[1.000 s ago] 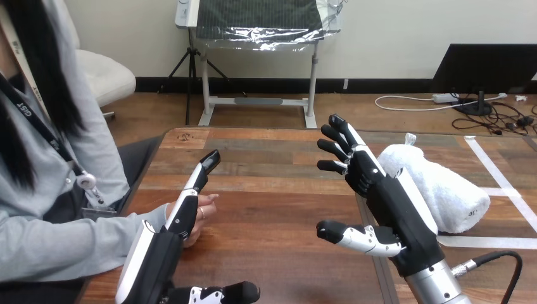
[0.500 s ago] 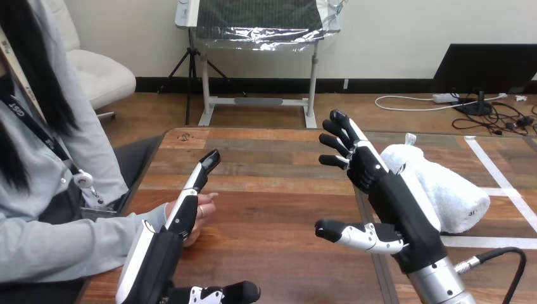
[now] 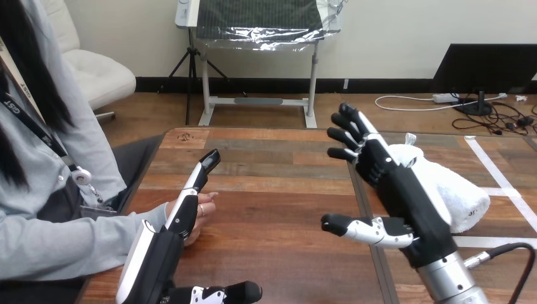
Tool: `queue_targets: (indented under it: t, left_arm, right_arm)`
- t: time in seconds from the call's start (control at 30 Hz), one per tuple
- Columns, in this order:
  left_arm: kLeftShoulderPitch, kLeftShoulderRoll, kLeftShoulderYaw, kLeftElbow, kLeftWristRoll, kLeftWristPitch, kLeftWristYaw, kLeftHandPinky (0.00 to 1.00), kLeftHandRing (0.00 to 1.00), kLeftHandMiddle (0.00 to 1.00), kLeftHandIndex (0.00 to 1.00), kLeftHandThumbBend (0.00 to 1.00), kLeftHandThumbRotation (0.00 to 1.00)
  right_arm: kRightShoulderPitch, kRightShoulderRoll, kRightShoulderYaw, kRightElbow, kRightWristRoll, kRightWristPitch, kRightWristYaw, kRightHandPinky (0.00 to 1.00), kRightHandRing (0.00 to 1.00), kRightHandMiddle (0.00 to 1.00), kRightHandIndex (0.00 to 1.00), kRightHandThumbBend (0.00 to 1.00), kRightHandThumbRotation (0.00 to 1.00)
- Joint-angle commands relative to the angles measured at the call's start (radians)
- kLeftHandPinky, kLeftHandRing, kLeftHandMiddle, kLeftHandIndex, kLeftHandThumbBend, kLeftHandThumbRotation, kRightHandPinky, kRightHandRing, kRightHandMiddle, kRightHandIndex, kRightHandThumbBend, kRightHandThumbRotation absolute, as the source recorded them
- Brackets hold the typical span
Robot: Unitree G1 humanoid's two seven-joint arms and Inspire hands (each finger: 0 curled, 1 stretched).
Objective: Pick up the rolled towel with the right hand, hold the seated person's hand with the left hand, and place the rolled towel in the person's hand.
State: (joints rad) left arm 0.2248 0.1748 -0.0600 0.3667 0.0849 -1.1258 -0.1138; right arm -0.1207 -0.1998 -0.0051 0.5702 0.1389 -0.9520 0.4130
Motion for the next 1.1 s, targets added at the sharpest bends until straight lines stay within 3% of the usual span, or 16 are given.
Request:
queue_targets:
  t: [0.0,0.3,0.5,0.8,1.07]
  left_arm:
    - [-0.063,-0.011,0.000,-0.015,-0.017,-0.012,0.004,0.99,1.00,0.99,0.97,1.00,0.58]
    - [-0.062,-0.011,0.000,-0.020,-0.022,-0.005,0.002,1.00,1.00,1.00,0.97,1.00,0.57]
    - [-0.063,-0.013,-0.001,-0.019,-0.023,-0.002,0.001,1.00,1.00,0.99,0.97,1.00,0.58]
    - [-0.066,-0.021,-0.002,-0.014,-0.016,-0.004,0.005,1.00,1.00,0.99,0.97,1.00,0.57]
    - [-0.073,-0.031,-0.004,-0.004,-0.011,-0.015,0.006,1.00,1.00,0.99,0.98,1.00,0.56]
  right_arm:
    - [-0.042,-0.009,-0.017,-0.055,0.017,-0.001,-0.005,0.85,0.91,0.94,0.96,1.00,0.44]
    - [-0.057,-0.032,-0.044,-0.079,-0.006,0.013,-0.036,0.85,0.90,0.93,0.95,1.00,0.46]
    - [-0.076,-0.062,-0.078,-0.117,-0.036,0.070,-0.076,0.86,0.91,0.93,0.95,1.00,0.45]
    - [-0.116,-0.139,-0.126,-0.228,-0.099,0.255,-0.138,0.86,0.92,0.93,0.93,1.00,0.42]
    - [-0.179,-0.233,-0.154,-0.288,-0.173,0.428,-0.175,0.86,0.93,0.94,0.94,1.00,0.44]
